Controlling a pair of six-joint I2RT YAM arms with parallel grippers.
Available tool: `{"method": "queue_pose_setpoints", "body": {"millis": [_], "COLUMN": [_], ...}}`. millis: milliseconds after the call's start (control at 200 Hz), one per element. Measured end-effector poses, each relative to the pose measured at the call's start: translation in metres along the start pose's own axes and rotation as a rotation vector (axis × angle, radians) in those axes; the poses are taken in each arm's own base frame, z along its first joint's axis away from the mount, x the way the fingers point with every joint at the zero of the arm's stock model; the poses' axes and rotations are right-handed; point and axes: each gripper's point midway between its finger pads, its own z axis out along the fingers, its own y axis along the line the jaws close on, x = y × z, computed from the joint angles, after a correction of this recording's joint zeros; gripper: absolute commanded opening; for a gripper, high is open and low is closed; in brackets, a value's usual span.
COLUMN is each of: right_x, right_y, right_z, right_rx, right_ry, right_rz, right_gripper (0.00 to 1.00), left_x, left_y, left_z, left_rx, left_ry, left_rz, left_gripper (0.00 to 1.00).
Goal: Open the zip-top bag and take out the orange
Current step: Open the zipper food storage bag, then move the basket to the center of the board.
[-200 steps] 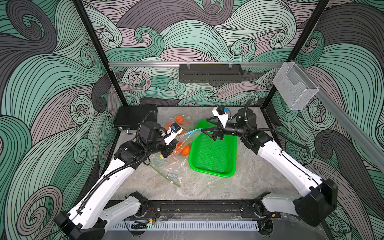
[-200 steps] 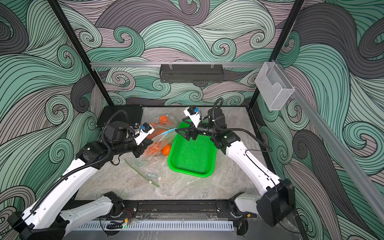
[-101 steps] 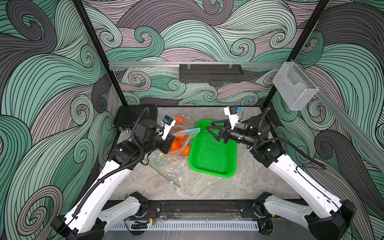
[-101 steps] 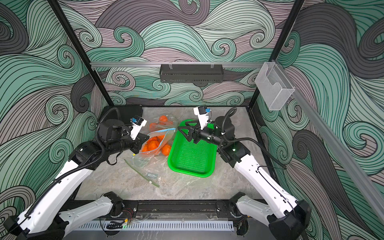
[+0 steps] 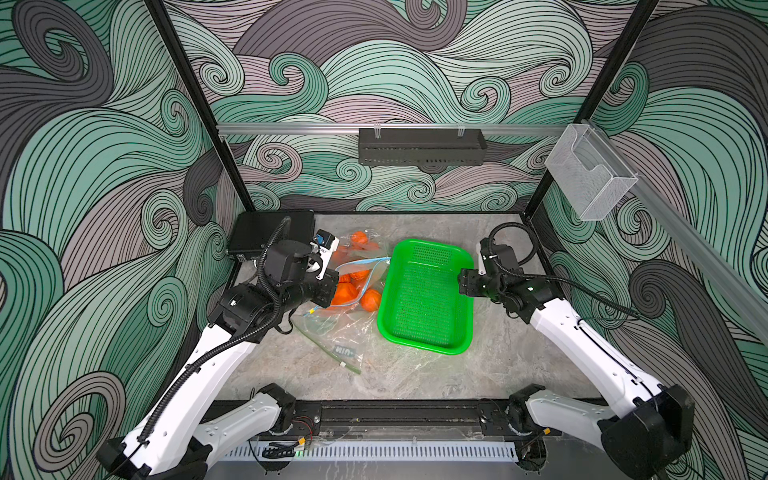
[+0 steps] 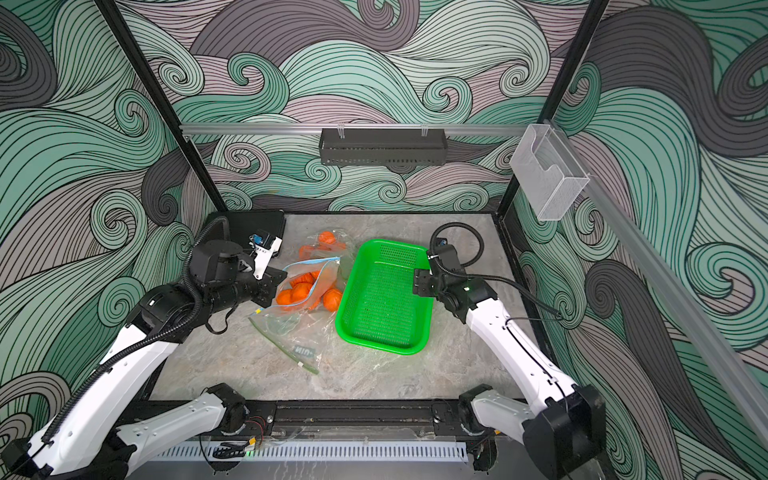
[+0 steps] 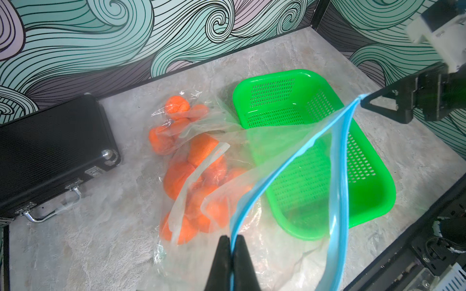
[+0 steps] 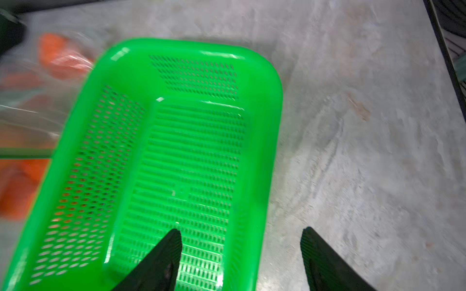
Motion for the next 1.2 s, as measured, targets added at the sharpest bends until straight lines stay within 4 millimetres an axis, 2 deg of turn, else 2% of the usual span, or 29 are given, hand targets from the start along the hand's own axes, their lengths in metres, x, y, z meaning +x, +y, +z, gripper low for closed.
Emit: {"method": "queue_pose_setpoints", "body": {"millis": [115, 210, 360, 490, 545, 705, 1051, 1196], "right_x": [0.030, 0.043, 0.052, 0.051, 0.050, 0.031, -0.025, -0.042], "right_y": [-0.008, -0.010, -0.011, -0.009, -0.010, -0.010, -0.018, -0.021], "right_z": [0.016, 0.027, 0.041, 0.047, 0.050, 0.064, 0.097, 0.116], "right_rx": [0.042, 0.058, 0.077, 0.074, 0.077, 0.069, 0.038, 0.008], "right_ry": [0.101, 0.156, 0.206, 0.207, 0.213, 0.204, 0.195, 0.202], "right_rz": [-0.017, -0.018, -0.028, -0.023, -0.019, -0.022, -0.057, -0.042], "right_gripper": [0.76, 0.62, 0.43, 0.27, 0.23, 0.13, 0.07, 0.06], "left_x": [0.004, 0.007, 0.007, 0.010, 0.012, 0.013, 0.014, 0.014], "left_y": [0.000, 0.000, 0.000, -0.001, -0.001, -0.002, -0.004, -0.004], "left_z": [0.002, 0.004, 0.005, 0.007, 0.008, 0.007, 0.008, 0.008], "left_rx": [-0.001, -0.001, 0.002, 0.007, 0.010, 0.014, 0.025, 0.026], "left_ry": [0.009, 0.016, 0.015, 0.017, 0.017, 0.014, 0.012, 0.014], "left_rz": [0.008, 0.018, 0.029, 0.040, 0.045, 0.061, 0.071, 0.071], "left_gripper": [0.00, 0.00, 0.00, 0.00, 0.00, 0.00, 0.00, 0.00]}}
